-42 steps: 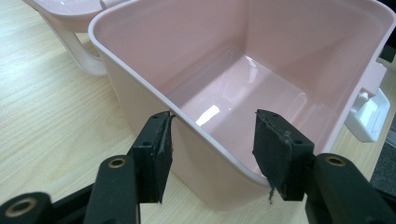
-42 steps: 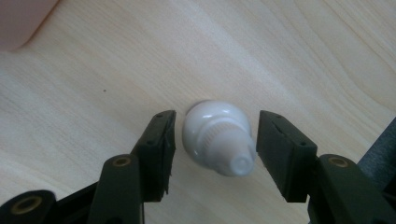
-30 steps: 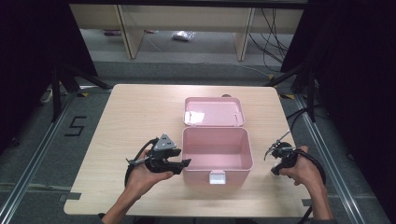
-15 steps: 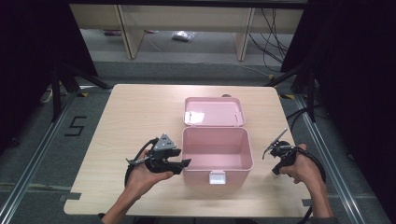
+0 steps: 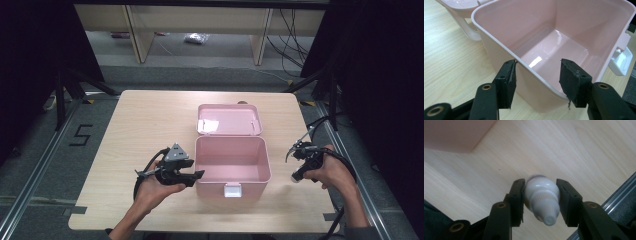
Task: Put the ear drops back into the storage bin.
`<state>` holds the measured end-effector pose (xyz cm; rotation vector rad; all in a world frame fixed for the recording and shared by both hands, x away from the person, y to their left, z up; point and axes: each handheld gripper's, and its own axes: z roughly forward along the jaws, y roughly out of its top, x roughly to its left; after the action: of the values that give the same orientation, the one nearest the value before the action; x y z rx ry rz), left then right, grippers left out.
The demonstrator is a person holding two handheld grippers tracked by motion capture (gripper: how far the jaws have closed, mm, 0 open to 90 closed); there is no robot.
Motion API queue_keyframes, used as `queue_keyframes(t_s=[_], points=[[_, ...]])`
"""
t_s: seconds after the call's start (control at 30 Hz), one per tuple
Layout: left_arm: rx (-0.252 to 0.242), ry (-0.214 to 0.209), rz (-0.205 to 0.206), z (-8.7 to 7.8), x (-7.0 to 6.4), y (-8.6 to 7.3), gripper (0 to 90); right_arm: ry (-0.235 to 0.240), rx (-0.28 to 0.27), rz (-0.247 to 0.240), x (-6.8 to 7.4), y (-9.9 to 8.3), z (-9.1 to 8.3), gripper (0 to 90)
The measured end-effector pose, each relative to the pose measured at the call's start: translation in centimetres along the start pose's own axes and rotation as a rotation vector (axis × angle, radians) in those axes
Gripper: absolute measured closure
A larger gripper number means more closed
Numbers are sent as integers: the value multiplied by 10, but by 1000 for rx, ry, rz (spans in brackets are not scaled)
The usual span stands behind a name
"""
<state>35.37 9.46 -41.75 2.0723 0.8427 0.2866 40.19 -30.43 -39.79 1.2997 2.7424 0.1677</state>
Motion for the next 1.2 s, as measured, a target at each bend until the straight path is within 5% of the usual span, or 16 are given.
queue_keyframes(t_s=[0.1,0.53,0.87,1.2], points=[[-3,0,-5,0,0,0,468,12,-24,-53,-1,3,-9,604],[-3,-1,-4,0,-2,0,469,54,-94,-123,14,17,-55,604],[-3,3,-7,0,-2,0,468,60,-141,-205,38,30,-89,604],[-5,-1,-8,0,-2,0,469,124,-183,-271,62,47,-103,604]])
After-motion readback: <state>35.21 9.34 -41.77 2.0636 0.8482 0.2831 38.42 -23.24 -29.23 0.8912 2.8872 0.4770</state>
